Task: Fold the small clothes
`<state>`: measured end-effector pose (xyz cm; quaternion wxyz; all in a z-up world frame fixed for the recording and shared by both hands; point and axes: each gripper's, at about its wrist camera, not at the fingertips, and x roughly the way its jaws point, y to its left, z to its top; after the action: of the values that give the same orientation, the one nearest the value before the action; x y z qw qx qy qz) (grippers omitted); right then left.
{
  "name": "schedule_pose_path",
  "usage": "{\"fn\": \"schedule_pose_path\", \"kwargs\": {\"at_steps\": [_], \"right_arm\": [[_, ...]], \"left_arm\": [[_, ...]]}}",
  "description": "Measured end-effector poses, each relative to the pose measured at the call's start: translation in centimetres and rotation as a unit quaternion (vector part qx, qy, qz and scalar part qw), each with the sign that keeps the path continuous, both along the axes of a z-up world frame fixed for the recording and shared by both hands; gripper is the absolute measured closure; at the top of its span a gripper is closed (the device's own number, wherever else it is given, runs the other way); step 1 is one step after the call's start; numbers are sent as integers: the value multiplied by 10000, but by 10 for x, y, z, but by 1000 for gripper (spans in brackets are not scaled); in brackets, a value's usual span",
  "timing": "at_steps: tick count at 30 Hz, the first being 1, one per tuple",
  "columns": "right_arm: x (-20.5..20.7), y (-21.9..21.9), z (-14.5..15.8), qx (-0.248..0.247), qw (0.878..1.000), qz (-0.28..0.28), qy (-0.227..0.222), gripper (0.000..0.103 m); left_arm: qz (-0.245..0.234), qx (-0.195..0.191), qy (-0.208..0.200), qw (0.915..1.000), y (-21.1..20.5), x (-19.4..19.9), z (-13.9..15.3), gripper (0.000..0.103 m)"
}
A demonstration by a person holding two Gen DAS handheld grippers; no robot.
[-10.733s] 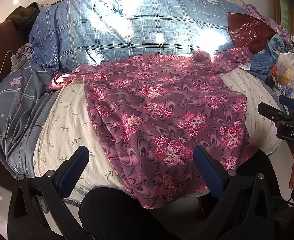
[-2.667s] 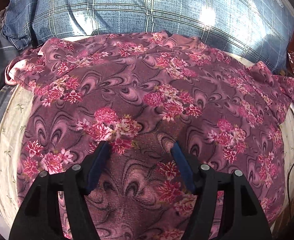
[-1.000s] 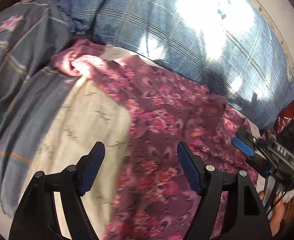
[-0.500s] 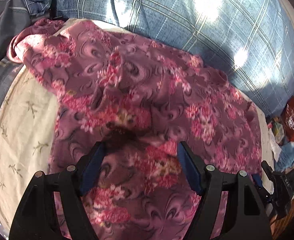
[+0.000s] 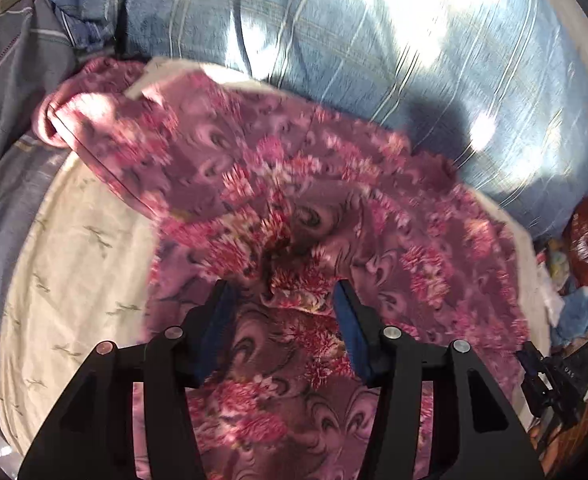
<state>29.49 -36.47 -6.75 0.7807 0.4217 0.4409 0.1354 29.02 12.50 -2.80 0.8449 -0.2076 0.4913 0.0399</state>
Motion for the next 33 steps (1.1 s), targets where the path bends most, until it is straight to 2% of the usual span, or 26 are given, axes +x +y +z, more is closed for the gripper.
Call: {"fn": "schedule_pose_path", "kwargs": {"at_steps": [1, 2, 3, 5, 8, 11, 13, 14, 15, 16, 17, 18, 20, 21, 22, 25, 27, 28, 30, 31, 32, 33], "right_arm": [[-2, -2, 11, -30, 9998, 13, -220, 86], [-1, -3, 23, -142, 9989, -2, -443, 79], [3, -2, 33, -275, 9977, -20, -613, 66], [21, 0, 47, -513, 9953, -37, -825, 53], [62, 13, 54, -1030, 9914, 85, -802, 53], [100, 28, 38, -1308, 9897, 158, -552, 52], [116, 34, 24, -1376, 9894, 219, -397, 52], [125, 40, 15, -1442, 9887, 303, -269, 52], [132, 45, 11, -1478, 9881, 353, -217, 52], [137, 52, 4, -1424, 9881, 526, -235, 54], [141, 57, 2, -1377, 9877, 692, -260, 79], [143, 60, 6, -1499, 9849, 789, -349, 98], [133, 46, 29, -1501, 9821, 378, -1075, 98], [132, 38, 34, -1488, 9817, 174, -1173, 98], [136, 32, 32, -1621, 9814, 29, -1024, 98], [155, 31, -8, -2099, 9763, 500, 165, 99], [141, 24, 7, -2008, 9793, 209, -153, 90], [132, 21, 20, -1997, 9790, 26, -400, 89], [112, 25, 45, -1688, 9792, 228, -1101, 86], [102, 31, 52, -1695, 9764, 308, -1298, 84], [94, 39, 56, -1742, 9737, 400, -1412, 75], [86, 47, 54, -1748, 9724, 519, -1452, 73]], "left_arm": [[-2, 42, -98, 9999, 4, -2, 8, 50], [-45, 100, -155, 9998, 7, 0, 14, 50], [-111, 130, -173, 9997, 9, 5, 18, 47], [-225, 243, -148, 9993, 7, 18, 20, 40], [-289, 577, 40, 9979, 2, 40, 9, 38], [-326, 308, 399, 9982, 2, 57, -11, 38], [-336, 205, 414, 9984, -1, 64, -18, 38], [-356, 289, 405, 9981, -5, 67, -19, 45], [-398, 358, 384, 9978, -8, 69, -19, 65], [-468, 380, 369, 9975, -10, 72, -20, 77], [-478, 452, 403, 9970, -12, 74, -20, 82], [-425, 537, 406, 9968, -12, 74, -20, 85], [-374, 642, 276, 9969, -11, 71, -19, 89], [-320, 752, 256, 9963, -10, 70, -21, 91], [-275, 841, 289, 9957, -11, 70, -24, 91], [-222, 821, 342, 9958, -9, 70, -28, 91], [-221, 909, 338, 9950, -9, 67, -19, 91], [-180, 883, 219, 9957, -7, 62, -12, 91], [-189, 843, -130, 9962, -8, 51, 8, 91], [-246, 869, -261, 9956, -12, 46, 15, 89], [-336, 890, -326, 9949, -17, 43, 19, 81], [-380, 902, -330, 9947, -22, 41, 19, 71]]}}
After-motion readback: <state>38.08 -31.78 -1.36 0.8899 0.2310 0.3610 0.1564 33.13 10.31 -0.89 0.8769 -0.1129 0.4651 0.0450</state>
